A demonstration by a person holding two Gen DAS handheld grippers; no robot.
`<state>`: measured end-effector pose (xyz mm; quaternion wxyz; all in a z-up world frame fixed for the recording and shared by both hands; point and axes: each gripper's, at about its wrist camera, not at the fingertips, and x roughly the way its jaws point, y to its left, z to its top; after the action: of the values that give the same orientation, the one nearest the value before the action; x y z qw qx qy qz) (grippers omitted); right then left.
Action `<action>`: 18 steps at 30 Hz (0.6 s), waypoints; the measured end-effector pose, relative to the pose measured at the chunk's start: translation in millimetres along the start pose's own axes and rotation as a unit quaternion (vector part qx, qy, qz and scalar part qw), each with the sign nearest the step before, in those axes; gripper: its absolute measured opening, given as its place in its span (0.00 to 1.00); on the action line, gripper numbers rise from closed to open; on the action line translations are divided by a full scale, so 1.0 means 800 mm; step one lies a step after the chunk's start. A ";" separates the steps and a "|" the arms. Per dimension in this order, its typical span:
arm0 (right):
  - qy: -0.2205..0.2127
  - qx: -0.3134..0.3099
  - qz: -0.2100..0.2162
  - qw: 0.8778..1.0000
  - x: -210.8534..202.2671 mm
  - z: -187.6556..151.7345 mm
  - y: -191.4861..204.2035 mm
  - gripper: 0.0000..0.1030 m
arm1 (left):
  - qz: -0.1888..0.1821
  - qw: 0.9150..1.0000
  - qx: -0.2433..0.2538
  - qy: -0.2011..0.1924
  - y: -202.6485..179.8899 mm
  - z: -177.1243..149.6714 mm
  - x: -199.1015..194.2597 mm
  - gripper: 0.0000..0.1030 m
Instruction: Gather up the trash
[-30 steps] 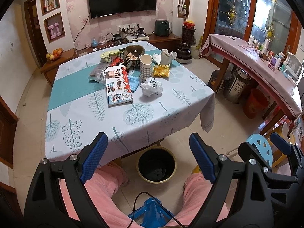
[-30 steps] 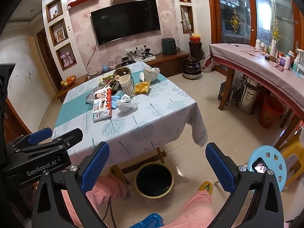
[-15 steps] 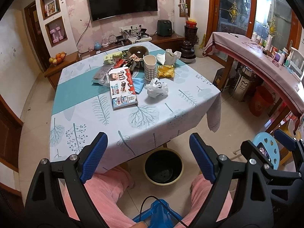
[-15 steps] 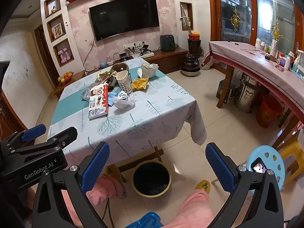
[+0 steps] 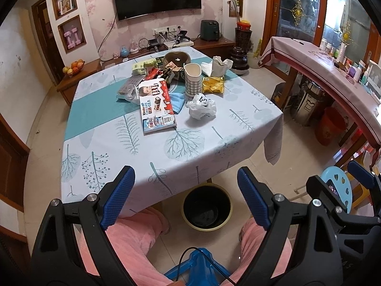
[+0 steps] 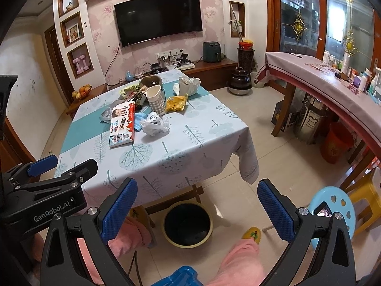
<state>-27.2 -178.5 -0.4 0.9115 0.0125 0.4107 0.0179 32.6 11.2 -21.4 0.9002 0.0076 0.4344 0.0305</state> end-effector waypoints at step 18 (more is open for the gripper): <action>0.003 -0.026 0.056 0.998 0.048 0.048 0.023 0.97 | 0.028 0.999 -0.019 0.035 0.046 0.037 0.034 0.84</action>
<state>26.4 -158.5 -3.3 0.9078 0.0121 0.4116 0.0795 71.0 49.7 -22.5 0.8831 0.0017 0.4648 0.0643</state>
